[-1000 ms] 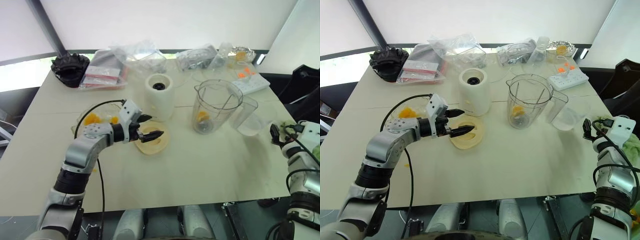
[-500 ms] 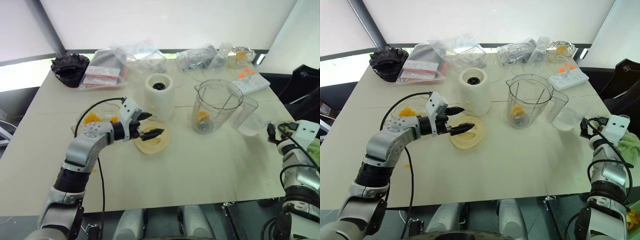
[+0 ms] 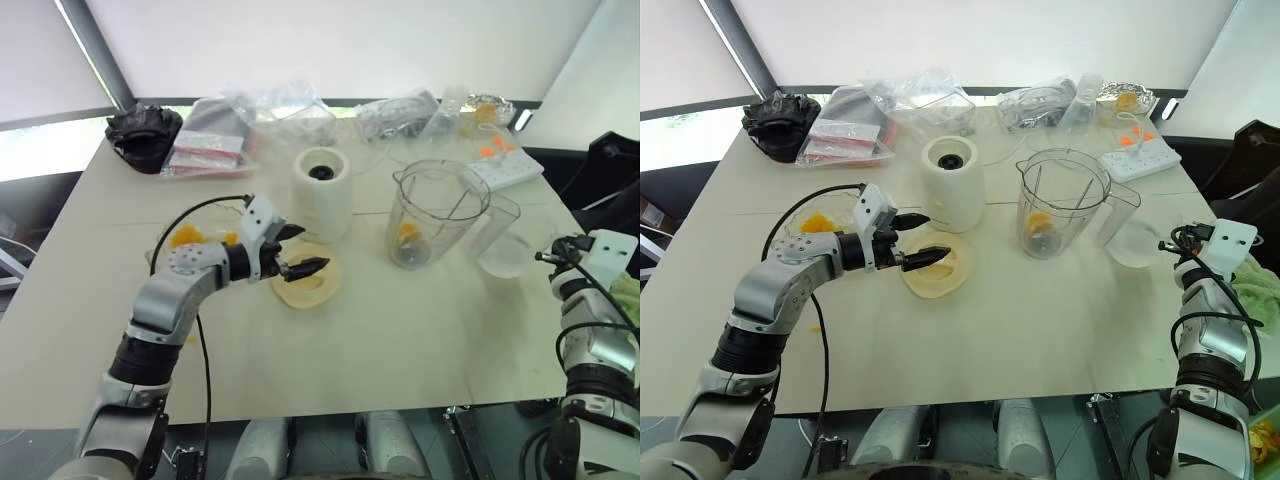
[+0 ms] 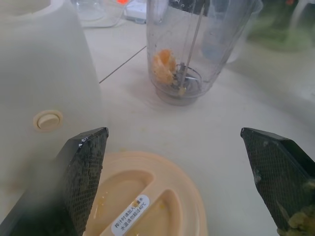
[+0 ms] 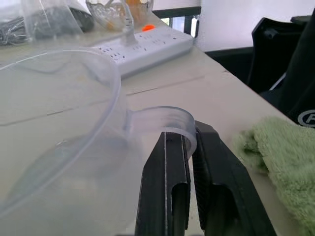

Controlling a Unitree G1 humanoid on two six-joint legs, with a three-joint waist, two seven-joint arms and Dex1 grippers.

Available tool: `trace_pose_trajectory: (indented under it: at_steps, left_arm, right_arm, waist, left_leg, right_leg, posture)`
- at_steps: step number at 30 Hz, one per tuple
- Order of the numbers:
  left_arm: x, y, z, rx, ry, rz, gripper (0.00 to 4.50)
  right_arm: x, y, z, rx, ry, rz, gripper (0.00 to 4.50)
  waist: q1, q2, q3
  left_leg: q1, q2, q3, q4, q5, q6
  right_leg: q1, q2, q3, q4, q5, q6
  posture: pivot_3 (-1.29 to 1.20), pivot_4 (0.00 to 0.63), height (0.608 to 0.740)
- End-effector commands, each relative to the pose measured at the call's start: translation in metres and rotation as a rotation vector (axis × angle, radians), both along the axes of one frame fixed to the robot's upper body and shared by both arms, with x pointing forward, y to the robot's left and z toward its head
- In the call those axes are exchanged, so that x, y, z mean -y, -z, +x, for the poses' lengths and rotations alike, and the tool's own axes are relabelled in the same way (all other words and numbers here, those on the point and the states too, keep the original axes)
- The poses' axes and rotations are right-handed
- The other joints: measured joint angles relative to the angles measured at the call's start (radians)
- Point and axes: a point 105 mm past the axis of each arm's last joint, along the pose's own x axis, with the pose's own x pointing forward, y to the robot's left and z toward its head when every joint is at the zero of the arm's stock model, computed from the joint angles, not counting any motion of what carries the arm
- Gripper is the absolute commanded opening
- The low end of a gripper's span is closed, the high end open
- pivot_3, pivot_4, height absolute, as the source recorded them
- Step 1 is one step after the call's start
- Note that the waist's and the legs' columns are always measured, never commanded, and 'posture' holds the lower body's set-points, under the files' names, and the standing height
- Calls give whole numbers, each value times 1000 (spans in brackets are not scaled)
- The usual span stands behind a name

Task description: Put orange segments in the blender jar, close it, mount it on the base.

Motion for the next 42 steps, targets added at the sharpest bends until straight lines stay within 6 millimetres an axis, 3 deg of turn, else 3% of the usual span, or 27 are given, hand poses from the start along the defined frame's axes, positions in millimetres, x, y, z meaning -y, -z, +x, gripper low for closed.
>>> trace_pose_trajectory:
  at_steps: [1,9,12,18,36,42]
  left_arm:
    - [2,-12,2,56,5,-7,4500]
    - [1,-13,3,60,4,-7,4500]
    - [0,-17,7,79,-21,-30,4500]
    - [2,-23,7,83,-17,-69,4500]
    - [7,-27,7,96,-9,-106,4500]
    - [8,-26,7,99,-5,-107,4500]
  right_arm:
    - [3,1,-5,0,16,-8,62]
    - [2,3,-6,40,40,89,62]
    - [3,-4,-6,120,79,244,62]
    - [7,-19,-6,186,109,334,62]
    - [26,-58,-5,274,118,353,62]
    - [35,-90,-6,340,117,341,62]
  waist:
    - [-2,0,0]
    - [-5,0,0]
    - [-5,0,0]
    - [-5,1,0]
    - [-5,3,2]
    - [-5,6,3]
  left_leg:
    - [0,0,0,0,0,0]
    - [0,0,0,0,0,0]
    - [0,1,0,0,0,0]
    - [0,1,0,-1,0,0]
    - [-1,0,0,-2,0,0]
    - [-2,0,1,-2,0,0]
  right_leg:
    - [0,0,0,0,0,0]
    - [0,0,1,-1,0,0]
    - [0,0,1,-1,0,0]
    - [-1,0,1,-1,0,0]
    - [-2,0,1,-2,0,0]
    - [-3,0,2,-2,0,0]
  posture:
    - [0,150,740]
    - [0,150,740]
    - [0,150,740]
    - [0,150,740]
    - [0,150,740]
    - [0,150,740]
